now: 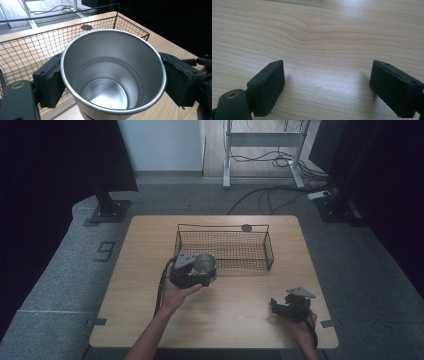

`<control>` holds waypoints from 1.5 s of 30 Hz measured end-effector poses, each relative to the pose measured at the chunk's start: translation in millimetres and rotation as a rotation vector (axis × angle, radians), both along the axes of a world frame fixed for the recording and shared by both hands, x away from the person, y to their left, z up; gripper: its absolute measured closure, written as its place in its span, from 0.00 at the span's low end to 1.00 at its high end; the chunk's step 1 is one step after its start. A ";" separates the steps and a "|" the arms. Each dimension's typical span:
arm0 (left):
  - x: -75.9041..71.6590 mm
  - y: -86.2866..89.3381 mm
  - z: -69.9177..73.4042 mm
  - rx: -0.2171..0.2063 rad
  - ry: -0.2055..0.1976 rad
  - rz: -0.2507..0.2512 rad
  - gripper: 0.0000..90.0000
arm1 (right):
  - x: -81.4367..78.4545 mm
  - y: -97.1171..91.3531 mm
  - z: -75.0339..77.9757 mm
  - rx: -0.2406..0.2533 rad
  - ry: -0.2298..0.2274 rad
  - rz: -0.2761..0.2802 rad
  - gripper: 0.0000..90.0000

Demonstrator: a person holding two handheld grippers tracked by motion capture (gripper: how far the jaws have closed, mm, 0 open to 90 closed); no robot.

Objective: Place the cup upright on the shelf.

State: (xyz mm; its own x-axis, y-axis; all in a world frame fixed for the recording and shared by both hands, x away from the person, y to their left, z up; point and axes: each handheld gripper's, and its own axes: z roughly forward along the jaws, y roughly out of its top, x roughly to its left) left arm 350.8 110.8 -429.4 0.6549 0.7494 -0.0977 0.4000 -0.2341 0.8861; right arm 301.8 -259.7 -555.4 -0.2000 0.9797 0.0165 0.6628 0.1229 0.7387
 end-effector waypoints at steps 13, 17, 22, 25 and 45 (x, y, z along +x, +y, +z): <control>7.2 1.7 9.1 0.001 -0.002 0.015 0.16 | 0.4 -0.4 0.1 0.000 0.001 -0.012 0.14; 9.6 2.8 9.8 0.002 -0.001 0.021 0.16 | 0.4 -0.5 0.1 -0.002 0.001 -0.014 0.14; 14.3 4.4 10.7 -0.019 0.007 0.030 0.16 | 0.4 -0.6 0.1 -0.002 0.002 -0.016 0.14; 16.6 3.8 11.3 -0.010 0.004 0.035 0.16 | 0.4 -0.6 0.1 -0.002 0.001 -0.016 0.14; 36.3 6.6 14.6 0.001 -0.007 0.064 0.16 | 0.3 -0.7 0.2 -0.003 0.003 -0.014 0.14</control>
